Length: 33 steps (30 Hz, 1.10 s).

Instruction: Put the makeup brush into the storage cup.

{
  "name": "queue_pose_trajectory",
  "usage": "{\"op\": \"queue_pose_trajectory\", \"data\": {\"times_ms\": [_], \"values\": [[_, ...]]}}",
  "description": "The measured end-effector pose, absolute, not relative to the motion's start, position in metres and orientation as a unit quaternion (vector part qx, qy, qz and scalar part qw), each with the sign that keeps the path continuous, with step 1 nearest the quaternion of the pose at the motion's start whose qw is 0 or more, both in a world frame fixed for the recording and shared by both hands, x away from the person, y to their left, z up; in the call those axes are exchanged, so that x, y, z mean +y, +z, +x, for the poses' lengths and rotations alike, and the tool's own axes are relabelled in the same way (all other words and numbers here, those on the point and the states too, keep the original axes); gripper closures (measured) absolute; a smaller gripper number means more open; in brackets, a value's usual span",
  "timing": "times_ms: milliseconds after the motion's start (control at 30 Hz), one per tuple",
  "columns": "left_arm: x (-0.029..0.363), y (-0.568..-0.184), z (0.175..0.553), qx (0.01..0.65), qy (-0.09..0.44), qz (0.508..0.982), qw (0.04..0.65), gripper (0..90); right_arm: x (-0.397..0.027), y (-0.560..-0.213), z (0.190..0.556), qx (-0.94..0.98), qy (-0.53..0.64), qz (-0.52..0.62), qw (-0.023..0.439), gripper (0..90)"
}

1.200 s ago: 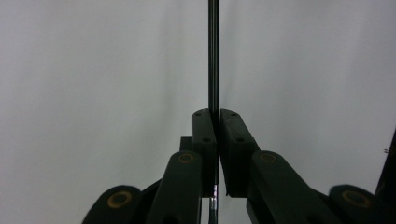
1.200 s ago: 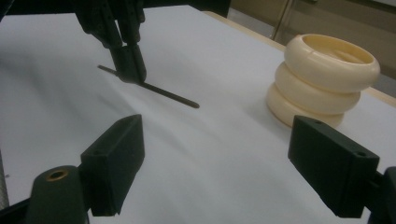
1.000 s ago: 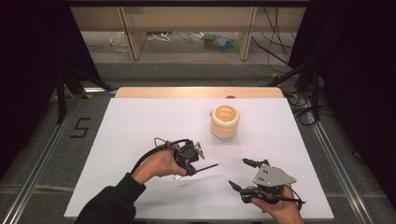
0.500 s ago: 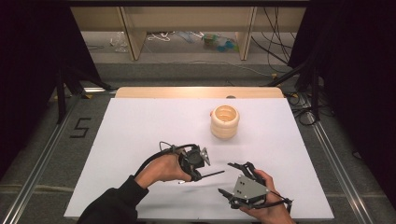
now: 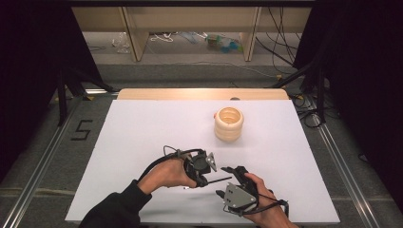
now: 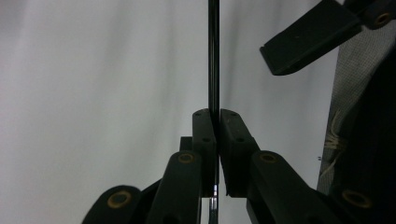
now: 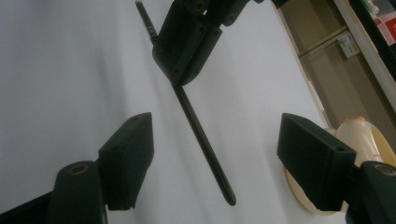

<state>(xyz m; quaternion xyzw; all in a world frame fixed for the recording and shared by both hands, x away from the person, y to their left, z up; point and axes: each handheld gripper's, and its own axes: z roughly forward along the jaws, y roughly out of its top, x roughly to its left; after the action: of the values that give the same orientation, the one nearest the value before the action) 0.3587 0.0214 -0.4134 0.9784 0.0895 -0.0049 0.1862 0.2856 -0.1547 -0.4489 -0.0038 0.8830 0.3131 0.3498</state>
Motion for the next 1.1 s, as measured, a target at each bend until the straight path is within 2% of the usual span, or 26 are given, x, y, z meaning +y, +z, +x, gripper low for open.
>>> {"op": "queue_pose_trajectory", "data": {"times_ms": [33,67,167,1100], "values": [[0.021,-0.413,0.359,0.09,-0.005,0.978,0.186,85.2,-0.155,-0.449,0.286,0.883,0.313,-0.004,0.35,30.0],[0.021,-0.414,0.358,0.089,-0.005,0.978,0.187,85.1,-0.153,-0.446,0.289,0.884,0.281,-0.052,0.369,31.4],[0.02,-0.413,0.357,0.09,-0.004,0.978,0.191,85.1,-0.15,-0.446,0.291,0.883,0.274,-0.067,0.374,33.2],[0.021,-0.412,0.357,0.083,-0.005,0.979,0.189,85.1,-0.131,-0.455,0.285,0.89,0.198,-0.116,0.394,67.6]]}}
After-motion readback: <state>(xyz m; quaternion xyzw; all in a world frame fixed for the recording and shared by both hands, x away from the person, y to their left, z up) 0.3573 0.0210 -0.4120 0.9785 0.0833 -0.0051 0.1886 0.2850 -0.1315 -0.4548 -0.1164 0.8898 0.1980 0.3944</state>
